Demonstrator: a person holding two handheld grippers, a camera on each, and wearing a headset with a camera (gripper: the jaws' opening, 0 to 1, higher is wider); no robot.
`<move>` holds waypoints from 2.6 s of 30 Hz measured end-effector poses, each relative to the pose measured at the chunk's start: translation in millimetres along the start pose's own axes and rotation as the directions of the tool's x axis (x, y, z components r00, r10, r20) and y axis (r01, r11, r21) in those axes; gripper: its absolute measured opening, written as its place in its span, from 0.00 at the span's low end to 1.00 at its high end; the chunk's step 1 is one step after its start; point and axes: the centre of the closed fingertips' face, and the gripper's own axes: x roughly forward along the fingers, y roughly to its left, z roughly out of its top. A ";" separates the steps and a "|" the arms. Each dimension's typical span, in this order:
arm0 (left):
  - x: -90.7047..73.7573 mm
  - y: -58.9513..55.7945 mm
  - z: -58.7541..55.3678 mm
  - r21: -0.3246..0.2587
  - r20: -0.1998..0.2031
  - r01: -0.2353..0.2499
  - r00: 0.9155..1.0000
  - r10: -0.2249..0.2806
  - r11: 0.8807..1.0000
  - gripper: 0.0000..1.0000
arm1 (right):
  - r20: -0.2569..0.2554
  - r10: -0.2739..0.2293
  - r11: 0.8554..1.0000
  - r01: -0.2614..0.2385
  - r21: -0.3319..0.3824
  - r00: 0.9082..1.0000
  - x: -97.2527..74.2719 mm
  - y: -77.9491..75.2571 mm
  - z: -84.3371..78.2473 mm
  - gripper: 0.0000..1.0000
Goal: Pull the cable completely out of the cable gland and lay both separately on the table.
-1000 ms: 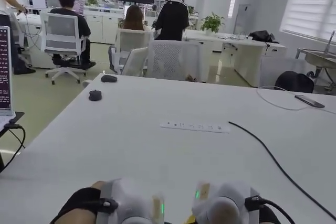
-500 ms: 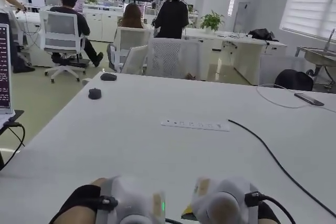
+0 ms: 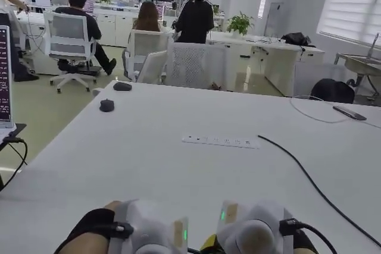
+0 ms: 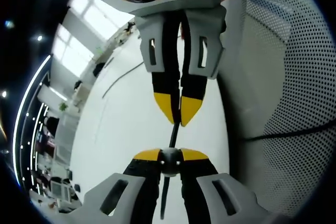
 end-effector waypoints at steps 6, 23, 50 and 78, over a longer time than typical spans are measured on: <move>-3.9 9.9 -11.2 -0.034 -0.025 -0.031 0.999 0.030 0.999 0.14 | -0.050 -0.037 0.999 0.038 0.025 0.998 -1.8 -10.0 -12.8 0.03; -12.5 25.8 -35.4 -0.124 -0.096 -0.101 0.991 0.089 0.987 0.14 | -0.213 -0.190 0.956 0.230 0.184 0.958 -22.4 -50.7 -60.4 0.03; -9.1 12.6 7.8 -0.011 0.041 -0.057 0.998 0.057 0.998 0.14 | 0.054 -0.031 0.999 0.030 0.034 0.998 -3.9 -9.2 10.1 0.13; -10.3 23.2 -18.5 -0.060 -0.035 -0.075 0.997 0.073 0.995 0.14 | -0.051 -0.168 0.946 0.176 0.271 0.984 -23.4 -66.2 -27.2 0.03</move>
